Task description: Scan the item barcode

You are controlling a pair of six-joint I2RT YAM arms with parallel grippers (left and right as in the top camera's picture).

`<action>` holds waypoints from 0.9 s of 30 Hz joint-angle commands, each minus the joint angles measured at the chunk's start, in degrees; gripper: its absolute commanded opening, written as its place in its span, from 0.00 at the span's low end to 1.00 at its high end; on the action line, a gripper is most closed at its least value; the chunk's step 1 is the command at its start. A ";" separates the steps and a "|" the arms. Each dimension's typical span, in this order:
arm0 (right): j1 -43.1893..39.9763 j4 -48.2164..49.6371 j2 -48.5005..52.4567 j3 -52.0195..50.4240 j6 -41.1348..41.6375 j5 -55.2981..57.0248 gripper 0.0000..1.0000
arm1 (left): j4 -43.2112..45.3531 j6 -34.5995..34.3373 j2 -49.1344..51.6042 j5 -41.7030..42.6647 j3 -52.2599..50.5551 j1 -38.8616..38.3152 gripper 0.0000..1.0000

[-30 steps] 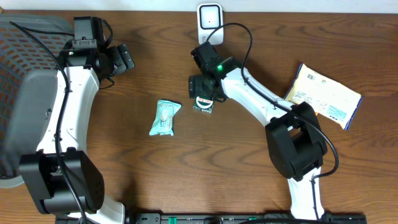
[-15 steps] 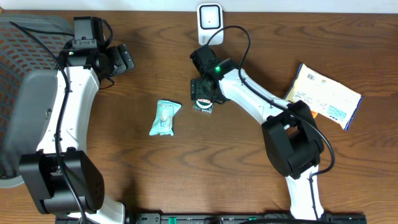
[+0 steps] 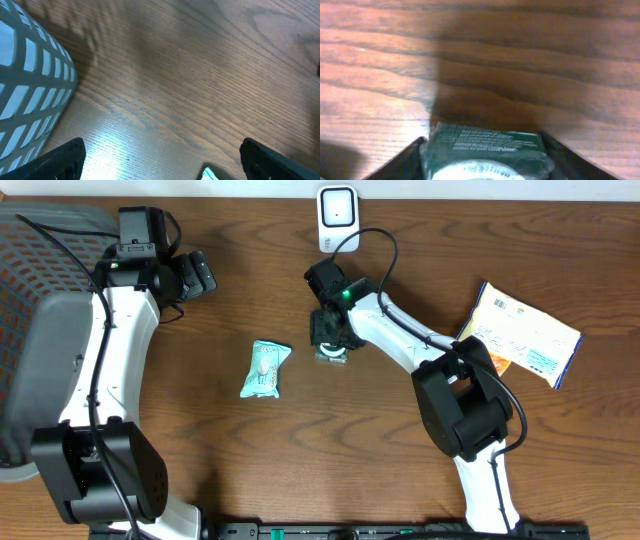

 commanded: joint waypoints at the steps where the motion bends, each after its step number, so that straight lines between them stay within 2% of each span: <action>1: 0.42 -2.73 1.88 -0.63 0.72 -1.29 0.47 | -0.20 0.79 -0.72 -0.55 1.14 -0.07 0.98; 3: 0.39 -4.63 1.88 -0.63 0.70 -1.44 0.44 | -0.20 0.79 -0.72 -0.55 1.14 -0.07 0.98; 7: 0.35 -7.72 1.84 -0.61 0.68 -1.68 0.49 | -0.20 0.79 -0.72 -0.55 1.14 -0.07 0.98; 12: -0.22 -9.16 0.87 -0.57 0.68 -3.19 0.46 | -0.20 0.79 -0.72 -0.55 1.14 -0.07 0.98; 15: -1.01 -9.57 -0.61 -0.50 2.01 -9.29 0.42 | -0.20 0.79 -0.72 -0.55 1.14 -0.07 0.98; 17: -2.34 -9.90 -1.18 -0.50 4.00 -15.28 0.50 | -0.20 0.79 -0.72 -0.55 1.14 -0.07 0.98; 18: -3.19 -10.25 -1.25 -0.50 5.40 -18.49 0.50 | -0.20 0.79 -0.72 -0.55 1.14 -0.07 0.98; 20: -5.53 -11.58 -1.25 -0.50 9.86 -26.91 0.41 | -0.20 0.79 -0.72 -0.55 1.14 -0.07 0.98; 21: -6.69 -12.59 -1.25 -0.50 11.74 -30.95 0.42 | -0.20 0.79 -0.72 -0.55 1.14 -0.07 0.98; 25: -11.45 -17.11 -1.25 -0.50 19.32 -43.36 0.51 | -0.20 0.79 -0.72 -0.55 1.14 -0.07 0.98; 27: -12.92 -18.80 -1.25 -0.50 22.01 -46.71 0.62 | -0.20 0.79 -0.72 -0.55 1.14 -0.07 0.98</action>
